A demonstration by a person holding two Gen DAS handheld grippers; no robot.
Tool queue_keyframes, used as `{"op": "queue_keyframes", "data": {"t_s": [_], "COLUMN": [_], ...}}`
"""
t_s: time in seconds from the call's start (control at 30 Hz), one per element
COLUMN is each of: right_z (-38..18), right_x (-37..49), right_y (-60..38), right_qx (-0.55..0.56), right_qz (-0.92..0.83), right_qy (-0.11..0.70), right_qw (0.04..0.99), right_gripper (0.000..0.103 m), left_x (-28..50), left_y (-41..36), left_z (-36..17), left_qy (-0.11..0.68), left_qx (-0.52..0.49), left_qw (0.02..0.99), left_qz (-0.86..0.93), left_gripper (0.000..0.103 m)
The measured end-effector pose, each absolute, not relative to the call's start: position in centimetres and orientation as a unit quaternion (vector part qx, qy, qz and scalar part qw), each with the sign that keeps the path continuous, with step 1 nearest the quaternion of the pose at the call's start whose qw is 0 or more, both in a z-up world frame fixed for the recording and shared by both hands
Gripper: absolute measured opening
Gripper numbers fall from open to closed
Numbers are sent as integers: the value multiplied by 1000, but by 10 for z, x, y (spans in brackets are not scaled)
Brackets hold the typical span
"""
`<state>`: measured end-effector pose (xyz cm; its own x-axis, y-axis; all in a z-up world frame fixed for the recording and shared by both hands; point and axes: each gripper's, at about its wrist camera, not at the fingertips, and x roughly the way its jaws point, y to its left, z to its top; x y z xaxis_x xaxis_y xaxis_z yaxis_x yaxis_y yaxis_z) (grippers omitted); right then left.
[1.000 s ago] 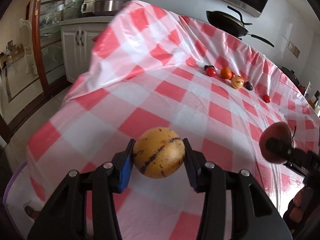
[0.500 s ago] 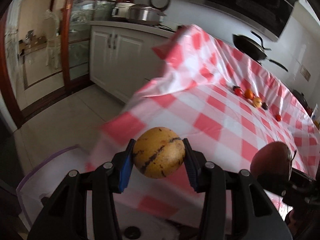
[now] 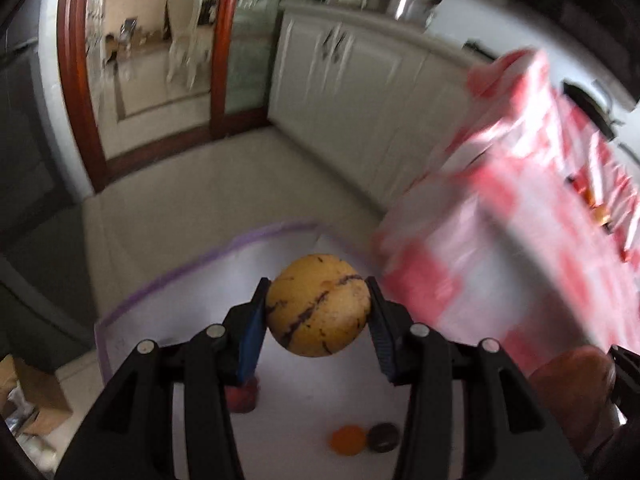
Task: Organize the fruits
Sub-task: 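Carry the apple and pepino with both tools to the white box, then open the left tool over the box while the right tool releases the apple, then move both open tools back over the fruits on the table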
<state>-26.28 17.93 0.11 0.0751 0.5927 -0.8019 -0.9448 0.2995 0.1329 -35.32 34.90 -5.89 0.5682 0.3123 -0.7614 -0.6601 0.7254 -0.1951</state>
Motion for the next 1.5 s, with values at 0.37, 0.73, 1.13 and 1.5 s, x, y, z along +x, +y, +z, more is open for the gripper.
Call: {"op": "queue_keyframes", "data": {"t_s": [0.37, 0.73, 1.13, 1.5], "right_z": [-108, -125, -86, 116], "right_x": [-276, -315, -315, -262], "right_y": [254, 259, 243, 75], "right_qx": [-394, -476, -463, -177], "right_qz": [485, 481, 519, 586], "right_qy": [436, 380, 341, 180], "right_qw": [648, 630, 632, 770], "right_gripper": [67, 67, 80, 86], "left_x": [-338, -340, -344, -316], "left_y": [382, 388, 392, 298], "left_z": [-144, -173, -145, 68], "left_qy": [478, 512, 488, 204], "left_qx": [-242, -245, -246, -51], "left_qw": [778, 752, 752, 891], "left_qz": [329, 335, 368, 402], "left_gripper": [47, 47, 72, 102]}}
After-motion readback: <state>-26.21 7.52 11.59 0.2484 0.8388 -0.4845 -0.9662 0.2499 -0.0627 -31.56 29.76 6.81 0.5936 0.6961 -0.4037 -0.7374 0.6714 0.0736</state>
